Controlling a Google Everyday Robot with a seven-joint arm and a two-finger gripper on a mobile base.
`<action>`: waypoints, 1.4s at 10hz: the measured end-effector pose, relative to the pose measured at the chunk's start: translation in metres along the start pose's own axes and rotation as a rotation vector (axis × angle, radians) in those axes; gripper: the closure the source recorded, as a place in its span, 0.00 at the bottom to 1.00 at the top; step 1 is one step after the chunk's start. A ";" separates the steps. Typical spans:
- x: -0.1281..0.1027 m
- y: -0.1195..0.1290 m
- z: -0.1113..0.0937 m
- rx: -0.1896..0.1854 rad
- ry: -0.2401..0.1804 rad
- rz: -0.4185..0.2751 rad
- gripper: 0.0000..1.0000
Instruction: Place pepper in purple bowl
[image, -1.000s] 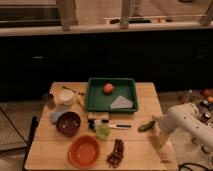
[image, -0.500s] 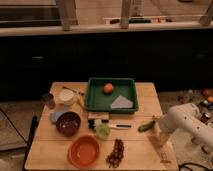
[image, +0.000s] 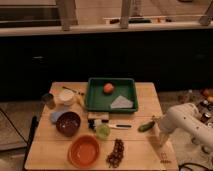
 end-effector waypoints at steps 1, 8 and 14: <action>-0.002 -0.001 -0.001 -0.002 -0.003 -0.006 0.20; -0.013 -0.009 0.009 -0.060 -0.019 -0.044 0.46; -0.015 -0.010 0.006 -0.066 -0.019 -0.047 0.99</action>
